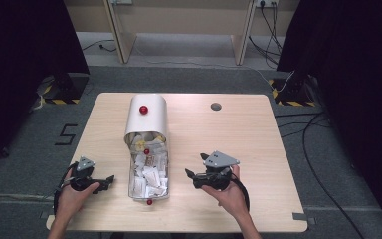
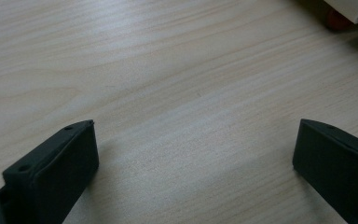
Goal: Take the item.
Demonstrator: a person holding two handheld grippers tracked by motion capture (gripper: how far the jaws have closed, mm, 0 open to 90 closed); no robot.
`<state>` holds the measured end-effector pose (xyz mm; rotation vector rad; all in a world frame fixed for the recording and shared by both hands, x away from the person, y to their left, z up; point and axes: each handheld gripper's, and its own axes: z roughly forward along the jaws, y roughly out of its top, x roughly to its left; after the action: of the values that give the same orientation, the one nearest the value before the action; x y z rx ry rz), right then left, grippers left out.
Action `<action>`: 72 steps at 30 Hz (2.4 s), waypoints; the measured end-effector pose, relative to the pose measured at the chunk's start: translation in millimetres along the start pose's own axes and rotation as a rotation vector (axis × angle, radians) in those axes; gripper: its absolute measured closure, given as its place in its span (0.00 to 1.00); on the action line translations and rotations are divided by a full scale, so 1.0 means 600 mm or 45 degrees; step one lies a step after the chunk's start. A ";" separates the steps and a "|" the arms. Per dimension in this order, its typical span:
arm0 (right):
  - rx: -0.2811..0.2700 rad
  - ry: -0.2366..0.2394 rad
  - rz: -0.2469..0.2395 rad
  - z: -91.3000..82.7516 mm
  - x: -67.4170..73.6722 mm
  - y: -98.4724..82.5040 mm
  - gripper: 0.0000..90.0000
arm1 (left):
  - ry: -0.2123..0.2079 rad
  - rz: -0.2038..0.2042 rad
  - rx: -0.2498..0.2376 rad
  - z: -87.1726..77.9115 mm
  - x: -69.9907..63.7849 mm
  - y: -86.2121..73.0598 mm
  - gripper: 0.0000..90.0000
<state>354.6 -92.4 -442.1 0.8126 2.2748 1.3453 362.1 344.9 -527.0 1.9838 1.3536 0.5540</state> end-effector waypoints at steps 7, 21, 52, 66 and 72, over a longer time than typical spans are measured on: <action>-0.008 0.073 -0.062 0.015 0.037 0.015 0.29 | 0.000 -0.001 -0.001 0.000 0.000 0.000 0.00; -0.027 0.158 -0.130 0.039 0.078 0.029 0.38 | 0.001 0.000 0.000 0.000 0.000 0.000 0.00; 0.013 0.268 -0.234 0.096 0.123 0.027 0.54 | 0.002 -0.003 -0.003 0.001 0.000 0.000 0.00; 0.036 0.289 -0.276 0.119 0.136 0.020 0.63 | 0.001 -0.002 -0.001 0.001 0.000 0.000 0.00; 0.046 0.285 -0.292 0.127 0.141 0.016 0.65 | 0.001 -0.003 -0.002 0.001 0.000 0.000 0.00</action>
<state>336.9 16.8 -472.2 0.4116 2.4793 1.3490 362.5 344.8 -527.1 1.9807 1.3559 0.5547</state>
